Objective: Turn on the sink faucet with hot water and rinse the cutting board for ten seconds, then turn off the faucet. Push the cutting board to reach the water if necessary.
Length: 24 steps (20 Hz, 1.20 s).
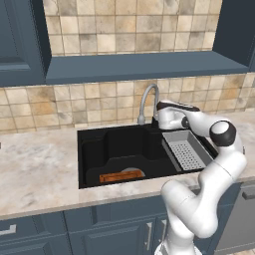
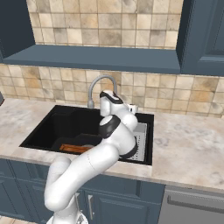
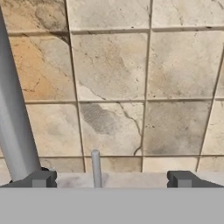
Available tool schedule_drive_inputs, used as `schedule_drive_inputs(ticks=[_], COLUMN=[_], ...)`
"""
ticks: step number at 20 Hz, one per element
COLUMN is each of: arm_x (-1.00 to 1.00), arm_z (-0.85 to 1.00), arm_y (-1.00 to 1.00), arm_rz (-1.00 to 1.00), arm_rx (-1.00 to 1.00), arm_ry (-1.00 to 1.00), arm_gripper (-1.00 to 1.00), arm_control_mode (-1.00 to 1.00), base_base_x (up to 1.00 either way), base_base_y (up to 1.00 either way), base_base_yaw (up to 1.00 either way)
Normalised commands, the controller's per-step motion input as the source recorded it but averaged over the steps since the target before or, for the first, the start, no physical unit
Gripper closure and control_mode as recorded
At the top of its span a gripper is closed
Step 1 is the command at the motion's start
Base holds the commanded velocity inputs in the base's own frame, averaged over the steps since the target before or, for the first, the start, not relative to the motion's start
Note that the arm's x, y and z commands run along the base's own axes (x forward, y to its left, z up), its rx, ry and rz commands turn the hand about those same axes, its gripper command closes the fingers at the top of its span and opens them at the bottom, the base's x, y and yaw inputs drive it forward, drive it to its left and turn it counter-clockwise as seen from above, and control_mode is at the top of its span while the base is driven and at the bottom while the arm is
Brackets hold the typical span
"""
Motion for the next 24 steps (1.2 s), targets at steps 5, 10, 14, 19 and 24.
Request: schedule_drive_inputs(ticks=[5,10,14,19,24], arm_x=[0.08,0.13,0.14,0.08,0.08], arm_z=[-0.03,-0.03,-0.06,-0.06,-0.03], arm_y=[0.00,-0.02,-0.10,-0.07,0.00], arm_rz=[0.00,0.00,0.00,0.00,0.00], arm_rx=[0.00,0.00,0.00,0.00,0.00], arm_ry=[0.00,0.00,0.00,0.00,0.00], arm_gripper=[-1.00,-1.00,-1.00,-1.00,-1.00], arm_control_mode=[-1.00,-1.00,-1.00,-1.00,-1.00], base_base_x=[0.00,0.00,0.00,0.00,0.00], base_base_y=[0.00,0.00,0.00,0.00,0.00], base_base_yaw=[0.00,0.00,0.00,0.00,0.00])
